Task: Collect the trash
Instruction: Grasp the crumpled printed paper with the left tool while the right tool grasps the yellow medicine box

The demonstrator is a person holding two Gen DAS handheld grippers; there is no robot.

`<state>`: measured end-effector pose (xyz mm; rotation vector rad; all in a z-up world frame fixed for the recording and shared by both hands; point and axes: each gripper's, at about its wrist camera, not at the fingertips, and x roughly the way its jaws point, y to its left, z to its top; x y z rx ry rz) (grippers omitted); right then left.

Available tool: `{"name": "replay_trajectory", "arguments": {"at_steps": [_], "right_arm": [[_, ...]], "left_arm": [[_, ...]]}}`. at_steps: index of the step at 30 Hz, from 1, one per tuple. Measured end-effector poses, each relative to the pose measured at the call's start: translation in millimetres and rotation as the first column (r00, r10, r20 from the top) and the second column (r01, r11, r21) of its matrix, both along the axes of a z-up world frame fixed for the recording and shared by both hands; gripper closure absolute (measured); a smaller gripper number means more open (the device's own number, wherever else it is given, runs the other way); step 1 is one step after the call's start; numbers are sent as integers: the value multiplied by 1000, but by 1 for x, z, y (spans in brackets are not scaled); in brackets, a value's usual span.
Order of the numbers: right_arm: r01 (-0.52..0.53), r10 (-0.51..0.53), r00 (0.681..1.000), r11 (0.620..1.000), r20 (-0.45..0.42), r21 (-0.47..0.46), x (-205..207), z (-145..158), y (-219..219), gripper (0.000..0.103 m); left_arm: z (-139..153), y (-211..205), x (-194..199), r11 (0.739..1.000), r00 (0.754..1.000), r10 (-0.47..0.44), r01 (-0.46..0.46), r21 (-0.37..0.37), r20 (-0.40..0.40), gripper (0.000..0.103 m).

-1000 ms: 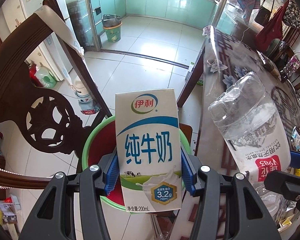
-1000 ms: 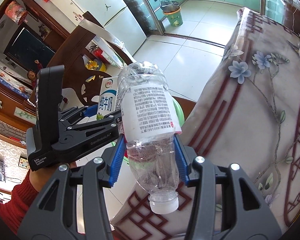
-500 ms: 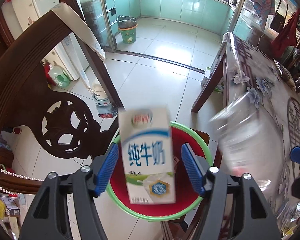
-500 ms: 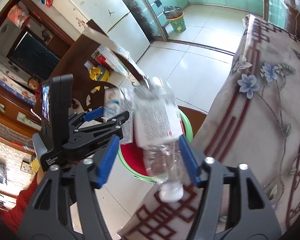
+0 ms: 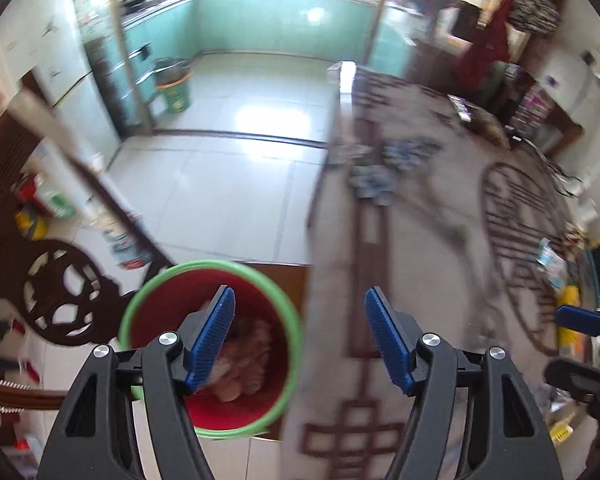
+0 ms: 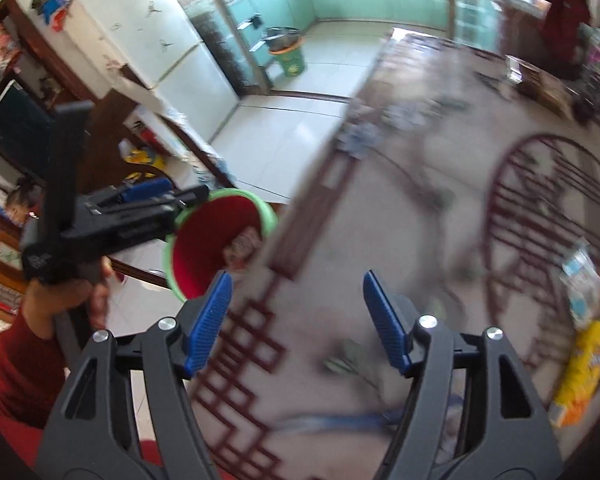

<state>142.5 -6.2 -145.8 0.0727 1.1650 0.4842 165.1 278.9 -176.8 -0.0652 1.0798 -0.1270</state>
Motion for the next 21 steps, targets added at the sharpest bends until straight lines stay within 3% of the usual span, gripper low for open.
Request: {"name": "replay_trajectory", "arguments": {"at_steps": [4, 7, 12, 15, 17, 19, 21], "right_arm": [[145, -147, 989, 987, -31, -64, -22, -9, -69, 35], [269, -276, 960, 956, -51, -115, -47, -16, -130, 32], [336, -370, 923, 909, -106, -245, -92, -30, -212, 27], [245, -312, 931, 918, -187, -312, -121, -47, -236, 25], [108, -211, 940, 930, -269, -352, -144, -61, -241, 25], [-32, -87, 941, 939, -328, -343, -165, -70, -240, 25], [-134, 15, 936, 939, -352, -318, -180, -75, -237, 15]], "left_arm": [[5, -63, -3, 989, 989, -148, 148, -25, 2, 36], [5, -110, -5, 969, 969, -246, 246, -34, -8, 36], [4, -183, -21, 924, 925, -380, 377, -70, -26, 36], [2, -222, -34, 889, 890, -455, 451, -85, -38, 35], [-1, -246, -45, 866, 867, -496, 490, -98, -50, 35], [-6, -272, -57, 839, 838, -541, 532, -114, -68, 34], [-10, -293, -67, 821, 819, -568, 558, -119, -81, 31]]}}
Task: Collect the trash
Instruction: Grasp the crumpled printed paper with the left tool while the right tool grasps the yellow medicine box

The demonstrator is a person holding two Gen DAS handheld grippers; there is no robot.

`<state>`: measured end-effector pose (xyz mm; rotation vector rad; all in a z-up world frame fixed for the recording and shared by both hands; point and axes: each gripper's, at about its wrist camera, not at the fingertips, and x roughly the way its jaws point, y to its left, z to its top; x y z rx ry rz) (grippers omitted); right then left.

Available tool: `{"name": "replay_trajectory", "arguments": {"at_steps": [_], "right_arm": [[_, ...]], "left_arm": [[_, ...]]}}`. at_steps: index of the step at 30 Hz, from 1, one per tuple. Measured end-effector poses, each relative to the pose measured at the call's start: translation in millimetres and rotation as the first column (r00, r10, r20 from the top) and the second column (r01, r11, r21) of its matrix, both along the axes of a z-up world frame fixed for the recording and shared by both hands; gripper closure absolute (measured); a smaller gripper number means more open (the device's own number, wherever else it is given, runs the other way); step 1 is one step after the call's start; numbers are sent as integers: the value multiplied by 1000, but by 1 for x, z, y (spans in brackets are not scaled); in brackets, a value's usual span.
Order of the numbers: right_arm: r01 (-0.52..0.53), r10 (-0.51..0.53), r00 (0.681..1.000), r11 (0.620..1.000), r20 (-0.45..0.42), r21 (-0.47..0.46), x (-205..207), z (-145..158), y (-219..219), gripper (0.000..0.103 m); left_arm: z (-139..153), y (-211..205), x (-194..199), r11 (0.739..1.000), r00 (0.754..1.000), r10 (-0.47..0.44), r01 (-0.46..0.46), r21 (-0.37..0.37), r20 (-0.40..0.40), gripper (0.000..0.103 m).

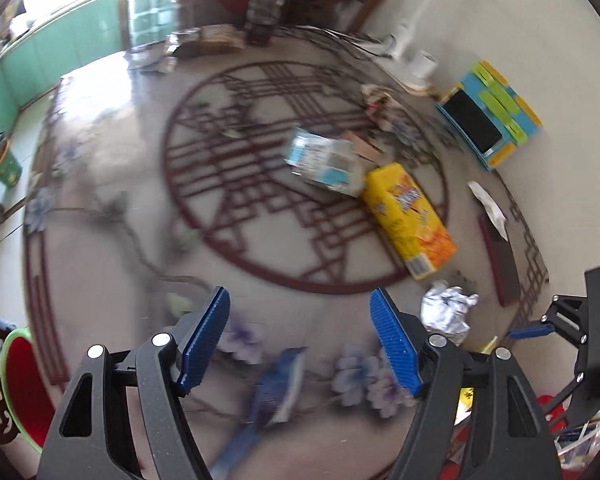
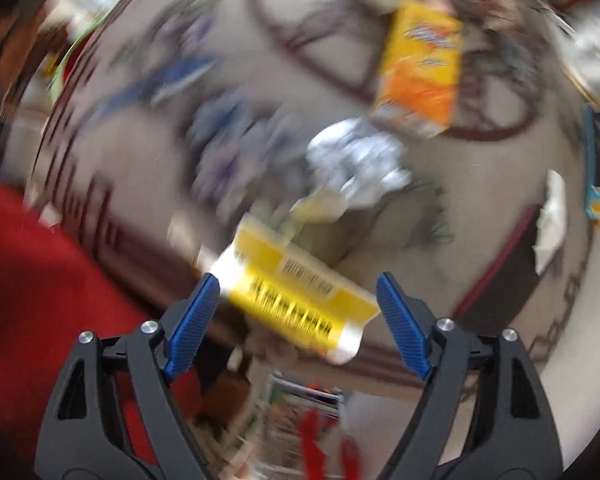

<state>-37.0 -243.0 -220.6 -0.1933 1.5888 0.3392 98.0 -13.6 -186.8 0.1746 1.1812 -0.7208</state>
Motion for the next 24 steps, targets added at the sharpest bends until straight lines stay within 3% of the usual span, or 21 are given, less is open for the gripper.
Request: {"name": "replay_trajectory", "arguments": {"at_steps": [4, 9, 12, 14, 15, 16, 18, 24], "right_arm": [[-232, 232, 973, 972, -11, -44, -19, -19, 15, 13], [-407, 407, 913, 910, -17, -78, -31, -46, 27, 13], [-454, 455, 891, 887, -11, -86, -36, -53, 29, 28], [-426, 427, 904, 903, -4, -57, -33, -52, 23, 39], [-397, 397, 918, 917, -3, -31, -30, -50, 17, 58], [-365, 365, 931, 931, -6, 7, -26, -47, 9, 64], [-282, 283, 959, 956, -6, 85, -21, -36, -11, 65], [-32, 38, 998, 991, -42, 133, -15, -26, -84, 67]], "left_arm": [[-9, -38, -20, 999, 998, -51, 51, 9, -27, 31], [-17, -65, -38, 997, 998, -55, 57, 46, -36, 31], [-22, -69, -43, 997, 999, -28, 31, 66, -43, 31], [-25, -69, -44, 997, 999, -10, 14, 72, -48, 31], [-27, -70, -44, 997, 999, -3, 7, 73, -52, 31], [-29, -71, -45, 997, 998, 1, 3, 74, -56, 31], [-32, -75, -47, 997, 998, 5, 0, 75, -65, 31], [-37, -102, -58, 997, 994, -58, 62, 43, -88, 30]]}}
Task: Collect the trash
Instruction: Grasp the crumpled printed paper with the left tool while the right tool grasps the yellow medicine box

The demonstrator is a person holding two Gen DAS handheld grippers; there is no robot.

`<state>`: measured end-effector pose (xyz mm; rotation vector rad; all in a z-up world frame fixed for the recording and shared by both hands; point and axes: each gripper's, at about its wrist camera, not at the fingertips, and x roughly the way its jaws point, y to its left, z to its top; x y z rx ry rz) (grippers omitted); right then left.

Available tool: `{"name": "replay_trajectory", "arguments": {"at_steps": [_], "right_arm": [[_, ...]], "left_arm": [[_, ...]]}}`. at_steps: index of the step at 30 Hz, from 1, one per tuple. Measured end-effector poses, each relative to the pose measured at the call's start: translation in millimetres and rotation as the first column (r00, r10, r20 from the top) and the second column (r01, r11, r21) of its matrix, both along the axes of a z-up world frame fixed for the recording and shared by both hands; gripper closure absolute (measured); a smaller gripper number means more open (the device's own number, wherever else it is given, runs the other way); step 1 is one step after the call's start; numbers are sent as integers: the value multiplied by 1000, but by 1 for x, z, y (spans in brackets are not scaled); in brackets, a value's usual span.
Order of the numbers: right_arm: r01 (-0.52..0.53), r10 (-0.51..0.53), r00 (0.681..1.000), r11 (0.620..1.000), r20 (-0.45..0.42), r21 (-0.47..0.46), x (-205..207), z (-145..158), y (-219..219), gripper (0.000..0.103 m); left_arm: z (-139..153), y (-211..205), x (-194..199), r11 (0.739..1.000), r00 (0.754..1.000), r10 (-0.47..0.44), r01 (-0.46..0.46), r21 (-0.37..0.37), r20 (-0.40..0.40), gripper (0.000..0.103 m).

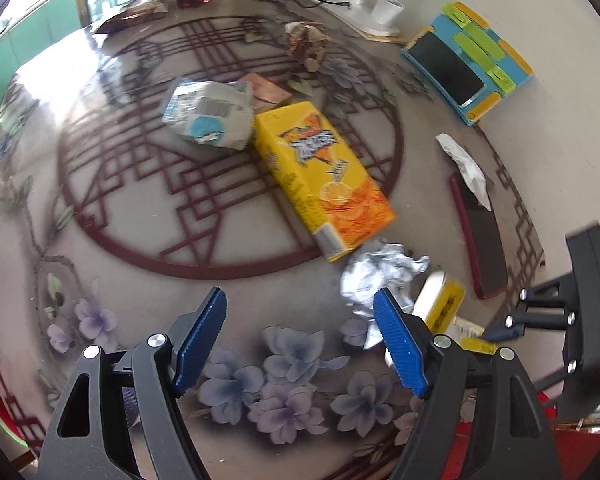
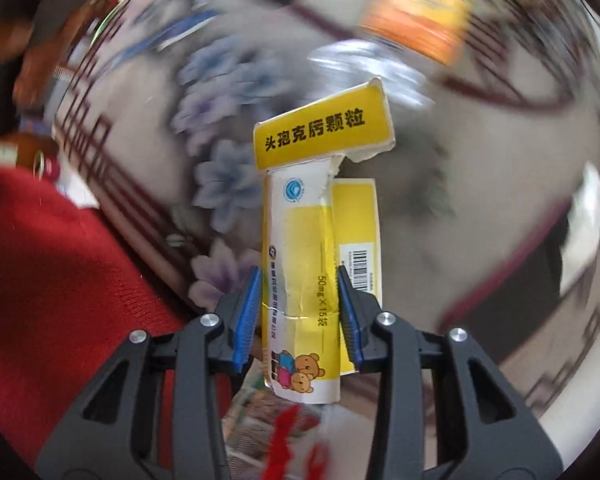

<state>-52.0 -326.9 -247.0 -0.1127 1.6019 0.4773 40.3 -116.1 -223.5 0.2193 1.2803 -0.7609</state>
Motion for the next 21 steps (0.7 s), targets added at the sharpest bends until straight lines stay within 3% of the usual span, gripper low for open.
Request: {"name": "replay_trajectory", "arguments": {"at_steps": [5, 8, 10, 11, 12, 16, 21], "right_arm": [[223, -225, 974, 974, 34, 50, 8, 16, -62, 67], [387, -396, 914, 917, 85, 100, 17, 31, -99, 67], [464, -475, 870, 879, 131, 108, 22, 40, -116, 67], [482, -493, 856, 870, 153, 105, 25, 43, -118, 67], [496, -507, 844, 862, 172, 105, 28, 46, -120, 67], [537, -552, 801, 834, 233, 130, 39, 56, -112, 67], [528, -537, 796, 841, 279, 113, 57, 60, -90, 67]], "left_arm": [[-6, -30, -13, 996, 995, -94, 94, -10, -23, 30], [-18, -44, -17, 992, 990, -128, 128, -2, -59, 30], [-28, -50, -19, 990, 986, -141, 142, 3, -83, 36], [-32, -51, -20, 989, 986, -143, 145, 7, -90, 52], [-34, -51, -20, 990, 985, -142, 143, 5, -99, 54], [-28, -41, -17, 995, 990, -103, 101, -28, -100, 55], [1, -17, -3, 997, 998, -4, -1, -83, -56, 56]]}}
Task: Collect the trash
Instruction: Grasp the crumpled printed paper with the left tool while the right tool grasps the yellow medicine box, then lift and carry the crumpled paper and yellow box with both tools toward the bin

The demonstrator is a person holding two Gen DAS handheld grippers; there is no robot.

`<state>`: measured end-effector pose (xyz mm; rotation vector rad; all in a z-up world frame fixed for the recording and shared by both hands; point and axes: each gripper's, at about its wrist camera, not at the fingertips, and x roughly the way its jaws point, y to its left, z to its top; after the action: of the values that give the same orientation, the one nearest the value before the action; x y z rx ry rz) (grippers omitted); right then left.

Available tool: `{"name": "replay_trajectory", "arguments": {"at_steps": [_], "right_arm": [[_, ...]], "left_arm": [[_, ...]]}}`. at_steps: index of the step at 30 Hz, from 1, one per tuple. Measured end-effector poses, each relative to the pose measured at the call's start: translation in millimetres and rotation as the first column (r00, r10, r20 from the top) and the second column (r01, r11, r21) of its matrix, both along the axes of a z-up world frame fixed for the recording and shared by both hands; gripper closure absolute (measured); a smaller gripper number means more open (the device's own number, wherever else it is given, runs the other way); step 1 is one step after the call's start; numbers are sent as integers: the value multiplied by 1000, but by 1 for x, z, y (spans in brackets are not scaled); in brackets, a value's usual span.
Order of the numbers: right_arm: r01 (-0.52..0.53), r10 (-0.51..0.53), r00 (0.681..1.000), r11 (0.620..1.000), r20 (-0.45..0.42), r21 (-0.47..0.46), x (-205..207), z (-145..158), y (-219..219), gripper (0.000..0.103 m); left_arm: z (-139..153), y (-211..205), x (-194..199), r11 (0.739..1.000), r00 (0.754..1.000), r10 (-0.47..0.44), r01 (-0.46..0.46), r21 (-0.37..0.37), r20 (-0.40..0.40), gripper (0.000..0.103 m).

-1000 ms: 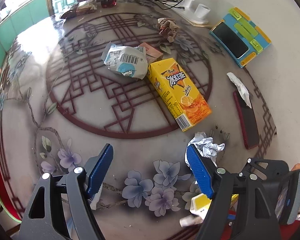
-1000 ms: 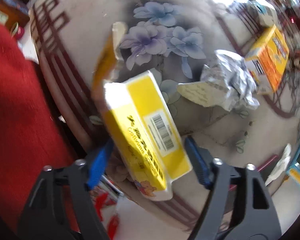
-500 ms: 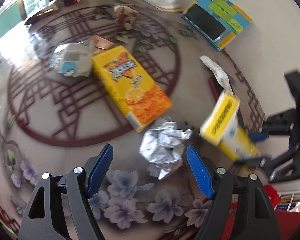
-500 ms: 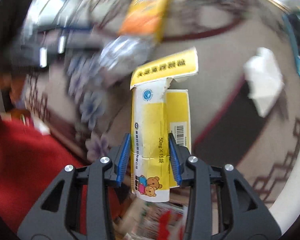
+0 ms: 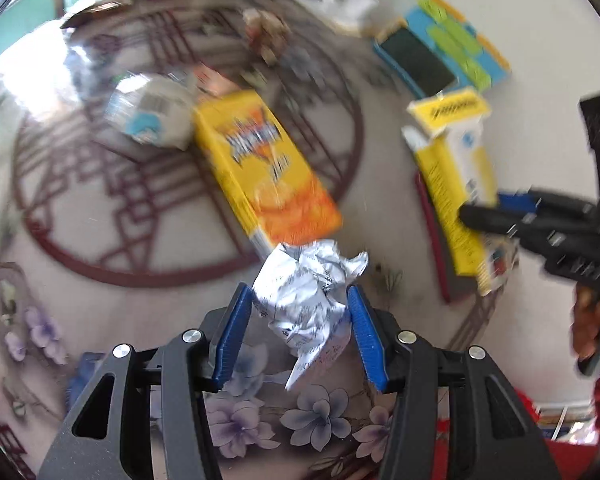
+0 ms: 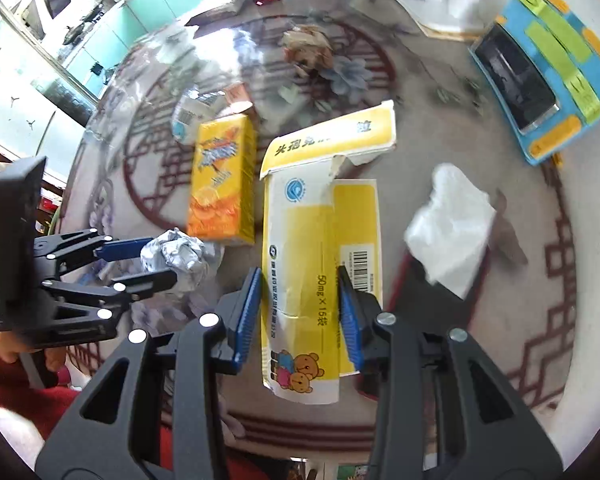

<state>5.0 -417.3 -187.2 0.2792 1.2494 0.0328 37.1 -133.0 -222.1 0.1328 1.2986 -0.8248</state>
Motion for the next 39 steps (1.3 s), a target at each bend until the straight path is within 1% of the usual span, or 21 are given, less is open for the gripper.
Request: {"name": "replay_trajectory", "arguments": {"at_steps": [4, 8, 11, 13, 16, 19, 23, 27, 32, 39], "right_arm": [[-9, 8, 1000, 1000, 30, 21, 15, 1, 21, 66], [-22, 20, 998, 999, 57, 39, 29, 6, 42, 66], [-34, 31, 997, 998, 74, 45, 36, 11, 54, 66], [-40, 37, 996, 998, 78, 44, 40, 11, 62, 66], [-35, 31, 996, 998, 86, 49, 47, 12, 74, 66], [4, -8, 994, 999, 113, 41, 54, 15, 82, 66], [42, -52, 990, 996, 130, 77, 60, 18, 90, 66], [29, -38, 991, 997, 130, 71, 66, 17, 108, 66], [15, -24, 991, 997, 128, 72, 72, 17, 126, 66], [-13, 3, 993, 997, 119, 81, 79, 15, 149, 66]], "left_arm": [[22, 17, 12, 998, 997, 55, -54, -20, 50, 56], [35, 35, 20, 995, 989, 99, -100, 4, 111, 55], [45, 48, 32, 990, 980, 140, -142, 2, 144, 55], [49, 65, 36, 986, 973, 164, -167, 0, 159, 55], [54, 82, 43, 979, 966, 200, -202, -10, 166, 55], [54, 97, 50, 972, 957, 235, -237, -8, 169, 55], [50, 116, 56, 963, 951, 269, -271, -8, 155, 56], [49, 129, 60, 958, 946, 283, -285, -9, 155, 55], [55, 145, 66, 953, 938, 299, -301, -16, 174, 56], [57, 173, 75, 940, 924, 337, -340, -12, 182, 55]]}}
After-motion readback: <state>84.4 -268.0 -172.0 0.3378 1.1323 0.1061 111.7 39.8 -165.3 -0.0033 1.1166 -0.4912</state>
